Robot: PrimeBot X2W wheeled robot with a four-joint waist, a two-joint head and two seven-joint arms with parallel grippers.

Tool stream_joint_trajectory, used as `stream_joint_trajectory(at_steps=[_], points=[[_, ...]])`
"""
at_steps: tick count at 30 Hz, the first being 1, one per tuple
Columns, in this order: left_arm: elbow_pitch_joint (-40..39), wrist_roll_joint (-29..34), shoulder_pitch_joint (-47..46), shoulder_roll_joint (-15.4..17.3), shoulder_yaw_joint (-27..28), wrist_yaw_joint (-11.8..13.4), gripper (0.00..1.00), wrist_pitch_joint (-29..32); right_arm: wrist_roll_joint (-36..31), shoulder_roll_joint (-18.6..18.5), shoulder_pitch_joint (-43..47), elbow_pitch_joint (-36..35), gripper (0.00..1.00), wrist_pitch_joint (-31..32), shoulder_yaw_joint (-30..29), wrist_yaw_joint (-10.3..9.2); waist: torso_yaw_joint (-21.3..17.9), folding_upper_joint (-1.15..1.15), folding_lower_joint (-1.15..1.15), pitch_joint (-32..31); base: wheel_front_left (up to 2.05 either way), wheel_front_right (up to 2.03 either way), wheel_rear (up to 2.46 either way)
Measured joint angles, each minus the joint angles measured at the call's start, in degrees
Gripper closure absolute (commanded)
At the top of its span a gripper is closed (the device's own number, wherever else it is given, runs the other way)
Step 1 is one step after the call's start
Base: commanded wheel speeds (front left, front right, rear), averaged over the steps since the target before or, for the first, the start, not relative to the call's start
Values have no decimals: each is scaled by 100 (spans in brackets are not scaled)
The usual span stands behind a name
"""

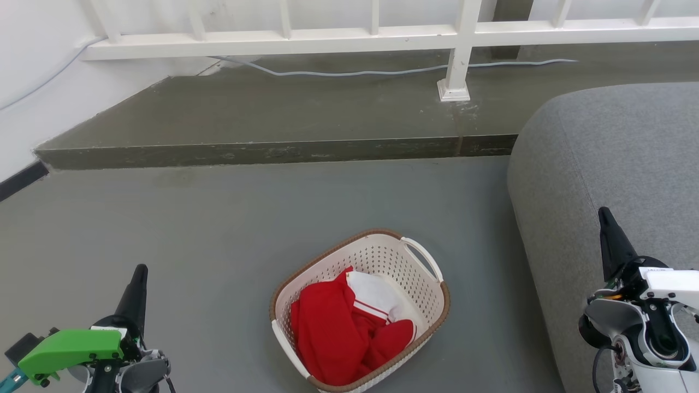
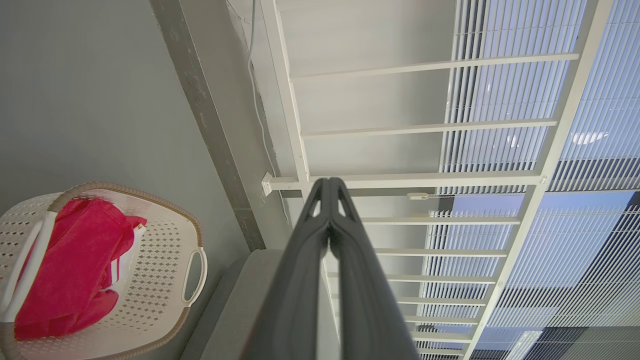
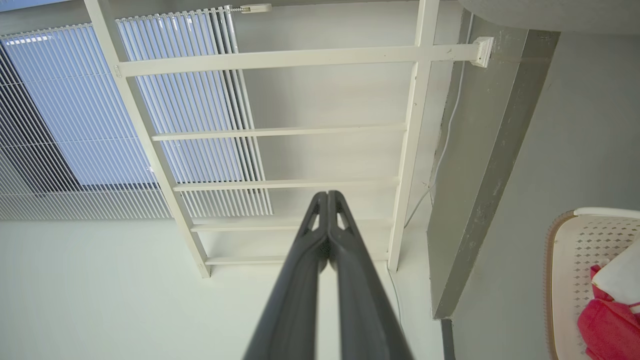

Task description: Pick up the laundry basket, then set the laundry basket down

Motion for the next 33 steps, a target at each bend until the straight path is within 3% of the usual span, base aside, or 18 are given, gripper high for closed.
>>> stream_joint_trajectory(at_steps=[16, 17, 23, 33], points=[[0, 0, 0, 0, 2, 0, 100, 0, 0, 0, 0, 0, 100, 0, 0, 0, 0, 0, 0, 0, 0, 0, 0], [13, 1, 5, -3, -2, 2, 0, -1, -1, 5, 2, 14, 0, -1, 1, -5, 0, 0, 0, 0, 0, 0, 0], [324, 2, 189, -143, -69, 5, 0, -2, -1, 153, 264, 307, 0, -8, 42, -27, 0, 0, 0, 1, 0, 0, 0], [205, 69, 191, -143, -97, 5, 0, -104, -23, 157, 250, 166, 0, -102, 203, -26, -5, 0, 0, 11, 0, 0, 0]])
